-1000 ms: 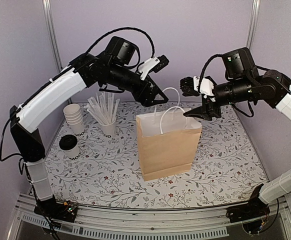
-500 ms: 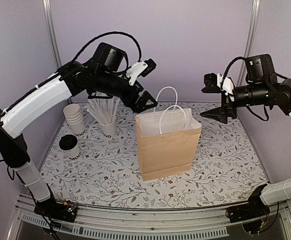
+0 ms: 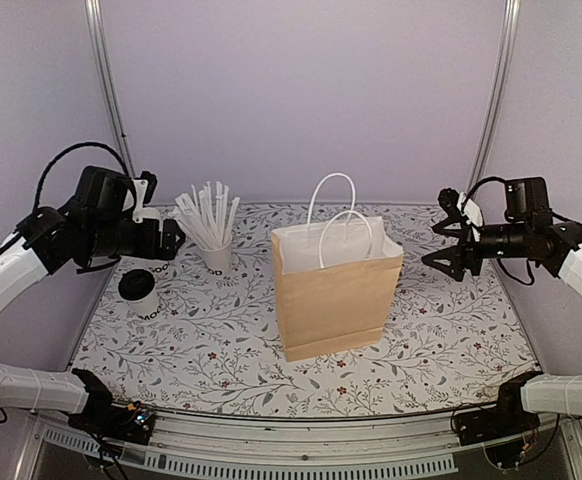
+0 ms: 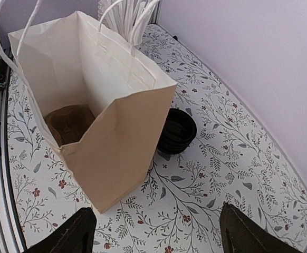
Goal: Pack the takeout coffee
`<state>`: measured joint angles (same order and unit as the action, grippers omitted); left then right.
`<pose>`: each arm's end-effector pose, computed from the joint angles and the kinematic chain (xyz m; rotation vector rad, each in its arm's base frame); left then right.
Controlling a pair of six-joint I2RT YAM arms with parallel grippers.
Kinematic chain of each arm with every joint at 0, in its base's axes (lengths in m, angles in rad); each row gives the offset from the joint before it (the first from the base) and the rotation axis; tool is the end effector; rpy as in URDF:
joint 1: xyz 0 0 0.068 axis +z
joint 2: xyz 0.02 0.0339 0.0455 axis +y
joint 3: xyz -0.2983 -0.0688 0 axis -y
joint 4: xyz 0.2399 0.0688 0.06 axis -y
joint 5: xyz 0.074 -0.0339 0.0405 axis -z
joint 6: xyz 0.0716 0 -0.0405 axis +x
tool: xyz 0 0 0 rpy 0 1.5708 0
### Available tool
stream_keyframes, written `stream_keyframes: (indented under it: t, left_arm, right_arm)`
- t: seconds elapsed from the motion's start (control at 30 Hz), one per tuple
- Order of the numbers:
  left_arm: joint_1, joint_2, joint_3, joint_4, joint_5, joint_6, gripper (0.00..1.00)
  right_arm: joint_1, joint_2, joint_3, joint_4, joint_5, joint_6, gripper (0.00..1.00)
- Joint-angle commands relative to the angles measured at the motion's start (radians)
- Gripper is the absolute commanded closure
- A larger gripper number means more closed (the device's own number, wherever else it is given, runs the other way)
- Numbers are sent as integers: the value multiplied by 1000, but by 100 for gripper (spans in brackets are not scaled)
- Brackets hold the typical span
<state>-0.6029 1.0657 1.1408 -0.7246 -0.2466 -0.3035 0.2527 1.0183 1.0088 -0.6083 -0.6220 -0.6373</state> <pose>0.1949 -0.1130 0.3656 0.1946 2.1987 -0.2332 0.1945 0.0933 0.3486 -1.1972 1.7151 0.4475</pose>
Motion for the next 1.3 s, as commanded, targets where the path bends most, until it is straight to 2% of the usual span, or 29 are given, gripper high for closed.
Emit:
stream_keyframes:
  t: [0.0,0.17,0.27,0.43,0.67,0.8,0.9,0.93,0.97,1.17,1.27]
  left_arm:
    - [164,-23,-81,-59,33,-86,0]
    - [394,45,-137,-48,174,-36,0]
    - [468,88,-148,-38,221,4,0]
    - [483,166,-116,-96,158,27,3]
    - [507,196,-126,-125,210,11,15]
    - [506,194,-121,-147,193,5,17]
    - [507,194,-123,-151,188,-1,16]
    - [507,196,-121,-152,183,-3,2]
    - [507,201,-120,-151,177,0,0]
    - [506,229,-118,-154,185,14,0]
    - [506,242,-119,-153,200,26,4]
  right_arm:
    - [-66,4,-118,200,-67,96,17]
    - [-71,-27,-191,278,47,107,17]
    - [-71,-33,-214,280,48,108,17]
    - [-71,-31,-233,291,67,90,17]
    - [-72,-19,-239,291,67,80,17]
    - [-71,-15,-239,290,64,78,17]
    - [-71,-12,-239,289,63,76,17]
    - [-70,-14,-239,288,62,75,16]
    - [-72,-14,-239,287,60,73,16]
    - [-70,-14,-239,278,52,68,17]
    - [-71,-14,-239,276,51,65,17]
